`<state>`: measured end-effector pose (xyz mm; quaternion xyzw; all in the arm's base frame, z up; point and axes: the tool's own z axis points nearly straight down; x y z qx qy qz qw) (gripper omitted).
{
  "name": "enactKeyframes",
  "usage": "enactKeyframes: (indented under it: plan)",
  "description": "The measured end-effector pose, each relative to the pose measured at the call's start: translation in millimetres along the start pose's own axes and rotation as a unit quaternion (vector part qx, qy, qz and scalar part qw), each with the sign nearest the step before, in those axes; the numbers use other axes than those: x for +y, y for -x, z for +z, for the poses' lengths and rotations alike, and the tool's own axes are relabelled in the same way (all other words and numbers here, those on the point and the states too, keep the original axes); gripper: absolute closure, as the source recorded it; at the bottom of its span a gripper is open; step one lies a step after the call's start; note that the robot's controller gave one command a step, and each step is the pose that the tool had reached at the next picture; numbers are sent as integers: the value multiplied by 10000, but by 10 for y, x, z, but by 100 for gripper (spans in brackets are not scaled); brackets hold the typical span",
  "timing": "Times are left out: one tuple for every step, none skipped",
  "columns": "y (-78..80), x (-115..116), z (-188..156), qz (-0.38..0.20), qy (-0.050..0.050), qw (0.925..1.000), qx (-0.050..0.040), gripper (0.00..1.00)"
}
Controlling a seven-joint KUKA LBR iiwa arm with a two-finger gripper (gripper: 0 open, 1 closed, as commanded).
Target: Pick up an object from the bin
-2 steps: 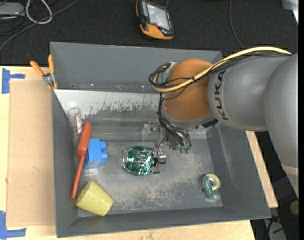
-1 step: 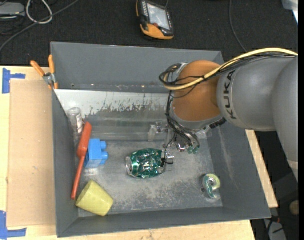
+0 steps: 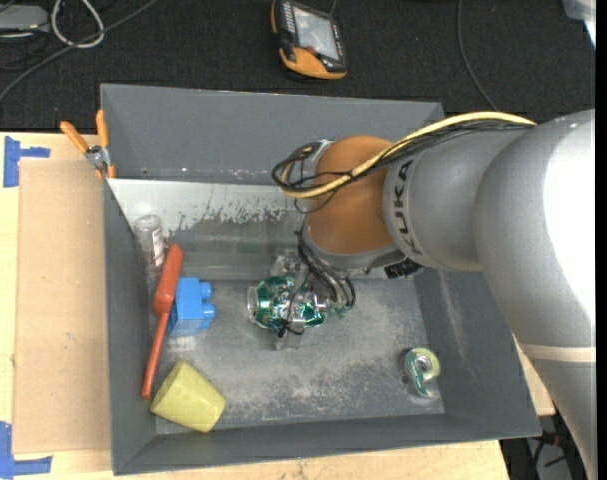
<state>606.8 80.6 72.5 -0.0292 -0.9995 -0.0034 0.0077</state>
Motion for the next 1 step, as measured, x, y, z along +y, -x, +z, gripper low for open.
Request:
enactKeyframes:
  plan:
    - [-49, -228, 11, 235, 4, 9997, -6, 0]
